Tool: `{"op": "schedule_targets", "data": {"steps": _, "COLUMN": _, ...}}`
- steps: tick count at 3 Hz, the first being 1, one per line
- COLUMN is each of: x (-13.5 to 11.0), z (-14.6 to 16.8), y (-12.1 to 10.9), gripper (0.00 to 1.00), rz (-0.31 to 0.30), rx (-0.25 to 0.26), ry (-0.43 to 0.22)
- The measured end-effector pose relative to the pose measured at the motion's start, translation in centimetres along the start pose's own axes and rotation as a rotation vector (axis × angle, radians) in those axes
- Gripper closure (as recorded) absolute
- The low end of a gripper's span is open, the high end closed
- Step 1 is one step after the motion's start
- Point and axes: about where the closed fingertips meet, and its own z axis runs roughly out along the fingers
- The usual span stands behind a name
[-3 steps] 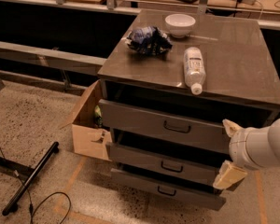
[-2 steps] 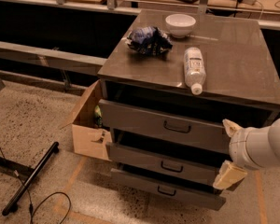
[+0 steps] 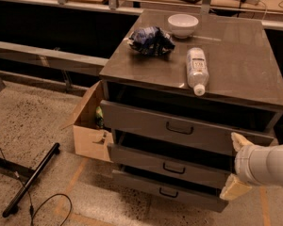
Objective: Open middle drawer
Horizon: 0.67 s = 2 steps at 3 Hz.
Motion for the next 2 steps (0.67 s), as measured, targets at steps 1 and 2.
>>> {"op": "schedule_targets", "data": {"steps": 1, "x": 3.2, "z": 3.8, "y": 2.3, "gripper": 0.00, "rz": -0.067, "rx": -0.043, "ry": -0.022}}
{"op": "schedule_targets", "data": {"steps": 2, "x": 5.0, "z": 6.9, "y": 4.3, "gripper": 0.00, "rz": -0.108, "rx": -0.089, "ry": -0.043}}
